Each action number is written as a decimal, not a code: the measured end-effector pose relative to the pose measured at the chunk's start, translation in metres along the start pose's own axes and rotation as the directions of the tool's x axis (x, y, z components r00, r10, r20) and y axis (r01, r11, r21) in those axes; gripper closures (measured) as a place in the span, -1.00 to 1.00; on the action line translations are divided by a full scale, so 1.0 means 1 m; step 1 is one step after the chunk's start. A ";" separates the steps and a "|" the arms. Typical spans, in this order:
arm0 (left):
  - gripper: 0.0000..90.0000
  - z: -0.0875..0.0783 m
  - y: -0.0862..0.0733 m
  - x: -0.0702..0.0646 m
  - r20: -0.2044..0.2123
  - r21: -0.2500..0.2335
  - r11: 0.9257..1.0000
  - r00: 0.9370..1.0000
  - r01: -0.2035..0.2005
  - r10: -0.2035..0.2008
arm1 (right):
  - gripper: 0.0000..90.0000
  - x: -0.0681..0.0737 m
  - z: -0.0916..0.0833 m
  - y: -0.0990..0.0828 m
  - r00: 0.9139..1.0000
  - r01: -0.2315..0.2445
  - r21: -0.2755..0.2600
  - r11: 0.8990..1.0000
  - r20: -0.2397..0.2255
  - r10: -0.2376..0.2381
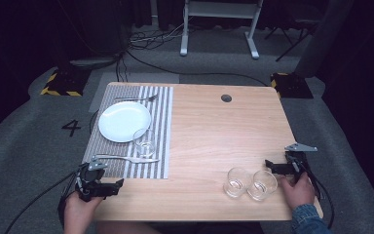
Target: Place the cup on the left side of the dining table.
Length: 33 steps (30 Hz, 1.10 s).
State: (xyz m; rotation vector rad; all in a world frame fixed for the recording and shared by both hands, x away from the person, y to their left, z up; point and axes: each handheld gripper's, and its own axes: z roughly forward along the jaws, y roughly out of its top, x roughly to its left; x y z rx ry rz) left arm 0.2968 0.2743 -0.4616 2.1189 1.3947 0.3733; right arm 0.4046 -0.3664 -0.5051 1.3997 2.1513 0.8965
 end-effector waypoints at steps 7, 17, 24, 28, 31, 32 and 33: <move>-0.72 0.008 -0.014 0.003 0.017 0.048 0.999 1.000 0.022 -0.023 | -0.99 0.000 0.000 0.000 1.000 0.000 0.000 1.000 0.000 0.000; -0.88 0.019 -0.023 0.009 0.099 0.036 0.999 0.995 0.015 -0.018 | -0.99 0.000 0.000 0.000 1.000 0.002 -0.001 1.000 -0.002 -0.002; -0.99 0.027 -0.037 0.007 0.042 -0.080 0.992 0.994 -0.100 0.103 | -0.99 0.000 0.000 0.000 1.000 0.007 -0.001 1.000 -0.005 -0.007; -0.99 0.026 -0.037 0.010 0.061 -0.088 0.993 0.994 -0.082 0.088 | -0.99 0.000 0.000 0.000 1.000 0.009 -0.001 1.000 -0.005 -0.009; -1.00 0.027 -0.037 0.007 0.036 -0.073 0.991 0.993 -0.110 0.112 | -0.99 0.000 0.000 0.000 1.000 0.008 -0.001 1.000 -0.005 -0.008; -1.00 0.027 -0.037 0.006 0.032 -0.071 0.990 0.992 -0.120 0.123 | -0.99 0.000 0.000 0.000 1.000 0.009 -0.001 1.000 -0.005 -0.009; -1.00 0.028 -0.036 0.006 0.035 -0.069 0.991 0.992 -0.119 0.122 | -0.99 0.000 0.000 0.000 1.000 0.008 -0.001 1.000 -0.005 -0.008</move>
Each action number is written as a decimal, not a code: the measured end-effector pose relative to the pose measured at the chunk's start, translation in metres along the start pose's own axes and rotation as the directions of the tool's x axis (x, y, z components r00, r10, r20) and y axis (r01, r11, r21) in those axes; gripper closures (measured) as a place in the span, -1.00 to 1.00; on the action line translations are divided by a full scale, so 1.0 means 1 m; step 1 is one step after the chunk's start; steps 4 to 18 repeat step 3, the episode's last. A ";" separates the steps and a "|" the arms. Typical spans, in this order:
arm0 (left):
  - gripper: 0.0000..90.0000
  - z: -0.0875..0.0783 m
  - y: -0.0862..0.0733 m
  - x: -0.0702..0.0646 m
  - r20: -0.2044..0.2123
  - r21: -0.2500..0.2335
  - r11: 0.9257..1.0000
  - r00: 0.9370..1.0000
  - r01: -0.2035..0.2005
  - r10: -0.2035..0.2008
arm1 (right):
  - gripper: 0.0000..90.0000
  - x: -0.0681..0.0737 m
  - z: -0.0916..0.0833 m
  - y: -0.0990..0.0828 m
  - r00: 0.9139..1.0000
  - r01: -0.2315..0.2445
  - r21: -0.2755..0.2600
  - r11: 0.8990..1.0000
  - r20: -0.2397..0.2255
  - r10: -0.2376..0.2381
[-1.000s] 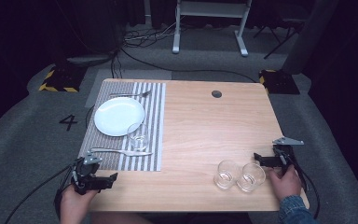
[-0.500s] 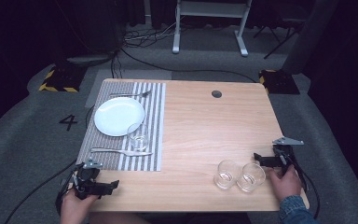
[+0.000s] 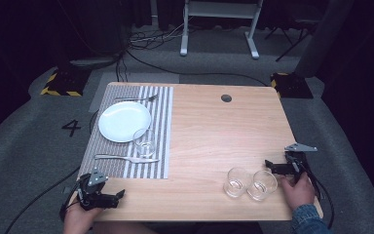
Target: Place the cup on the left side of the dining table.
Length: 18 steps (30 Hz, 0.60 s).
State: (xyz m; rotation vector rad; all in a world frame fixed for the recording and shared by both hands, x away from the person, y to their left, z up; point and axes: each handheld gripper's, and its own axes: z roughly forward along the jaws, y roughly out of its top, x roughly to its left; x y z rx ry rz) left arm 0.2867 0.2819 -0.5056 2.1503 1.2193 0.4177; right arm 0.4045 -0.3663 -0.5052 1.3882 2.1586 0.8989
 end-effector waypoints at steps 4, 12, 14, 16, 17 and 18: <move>-1.00 0.000 0.001 -0.001 -0.001 0.001 1.000 1.000 0.004 -0.004 | -0.99 0.000 0.000 0.000 1.000 0.000 0.000 1.000 0.000 0.000; -1.00 0.000 0.001 -0.001 -0.001 0.001 1.000 1.000 0.004 -0.004 | -0.99 0.000 0.000 0.000 1.000 0.000 0.000 1.000 0.000 0.000; -1.00 0.000 0.001 -0.001 -0.001 0.001 1.000 1.000 0.004 -0.004 | -0.99 0.000 0.000 0.000 1.000 0.000 0.000 1.000 0.000 0.000; -1.00 0.000 0.001 -0.001 -0.001 0.001 1.000 1.000 0.004 -0.004 | -0.99 0.000 0.000 0.000 1.000 0.000 0.000 1.000 0.000 0.000; -1.00 0.000 0.001 -0.001 -0.001 0.001 1.000 1.000 0.004 -0.004 | -0.99 0.000 0.000 0.000 1.000 0.000 0.000 1.000 0.000 0.000; -1.00 0.000 0.001 -0.001 -0.001 0.001 1.000 1.000 0.004 -0.004 | -0.99 0.000 0.000 0.000 1.000 0.000 0.000 1.000 0.000 0.000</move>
